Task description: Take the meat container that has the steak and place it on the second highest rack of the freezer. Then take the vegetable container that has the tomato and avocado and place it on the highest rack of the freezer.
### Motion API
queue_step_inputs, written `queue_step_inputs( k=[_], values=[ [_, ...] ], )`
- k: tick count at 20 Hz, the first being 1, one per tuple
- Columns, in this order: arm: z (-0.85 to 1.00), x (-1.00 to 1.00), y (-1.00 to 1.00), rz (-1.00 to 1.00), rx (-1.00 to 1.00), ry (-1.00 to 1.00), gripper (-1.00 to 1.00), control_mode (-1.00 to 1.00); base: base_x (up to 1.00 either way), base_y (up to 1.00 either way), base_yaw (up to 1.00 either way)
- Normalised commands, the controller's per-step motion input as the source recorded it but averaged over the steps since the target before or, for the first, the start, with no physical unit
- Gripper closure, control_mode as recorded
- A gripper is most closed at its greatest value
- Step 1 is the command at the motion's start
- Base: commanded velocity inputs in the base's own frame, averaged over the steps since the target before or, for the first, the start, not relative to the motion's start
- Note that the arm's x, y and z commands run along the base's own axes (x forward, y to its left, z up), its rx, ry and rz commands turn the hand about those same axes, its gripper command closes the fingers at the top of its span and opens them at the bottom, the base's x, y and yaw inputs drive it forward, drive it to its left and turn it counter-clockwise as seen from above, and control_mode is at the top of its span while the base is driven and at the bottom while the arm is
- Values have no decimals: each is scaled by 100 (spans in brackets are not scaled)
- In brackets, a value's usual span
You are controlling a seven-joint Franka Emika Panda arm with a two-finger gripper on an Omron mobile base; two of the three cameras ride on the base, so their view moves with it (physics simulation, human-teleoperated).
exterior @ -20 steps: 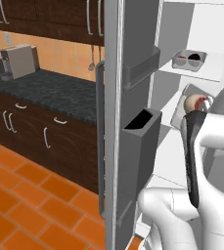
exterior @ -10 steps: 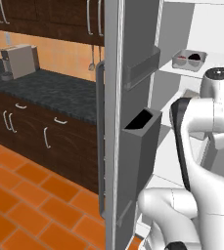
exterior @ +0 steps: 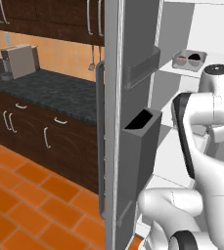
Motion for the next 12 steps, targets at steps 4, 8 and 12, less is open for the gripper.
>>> queue_step_inputs(
  k=[4, 8, 12],
  values=[
    [-10, 47, 4, 5, 0, 0, 100, -100, 0, 0, 0],
    [-41, 42, 6, 8, 3, 0, 100, -100, 0, 0, 0],
    [-35, 62, 33, 13, 1, 0, 100, -100, 0, 0, 0]
  ],
)
